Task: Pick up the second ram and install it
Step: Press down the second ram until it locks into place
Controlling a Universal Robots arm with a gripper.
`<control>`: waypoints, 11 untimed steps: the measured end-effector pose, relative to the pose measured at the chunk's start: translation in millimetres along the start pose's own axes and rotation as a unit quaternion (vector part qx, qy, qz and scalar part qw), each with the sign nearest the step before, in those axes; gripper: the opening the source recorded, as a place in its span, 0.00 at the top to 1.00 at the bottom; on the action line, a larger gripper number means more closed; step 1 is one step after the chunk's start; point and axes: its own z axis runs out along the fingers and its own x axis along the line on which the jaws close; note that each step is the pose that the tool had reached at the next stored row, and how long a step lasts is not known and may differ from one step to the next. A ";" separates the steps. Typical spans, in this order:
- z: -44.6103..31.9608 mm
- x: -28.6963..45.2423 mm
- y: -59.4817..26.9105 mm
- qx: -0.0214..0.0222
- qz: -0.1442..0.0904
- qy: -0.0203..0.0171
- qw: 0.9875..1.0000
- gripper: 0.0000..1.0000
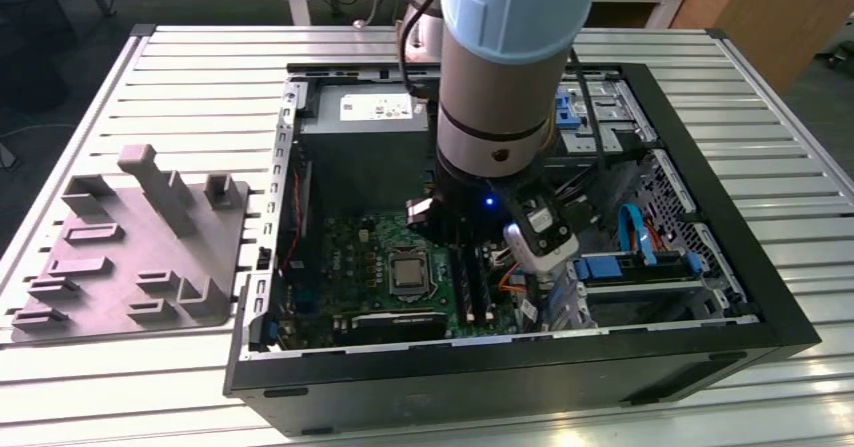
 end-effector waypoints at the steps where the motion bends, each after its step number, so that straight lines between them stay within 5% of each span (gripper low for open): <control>1: -2.5 -0.1 0.2 0.000 0.000 0.000 1.000 0.90; 5: -11.2 -0.3 0.7 0.000 0.000 0.000 1.000 0.90; 11: -11.1 -0.3 0.8 0.000 0.000 0.000 1.000 0.90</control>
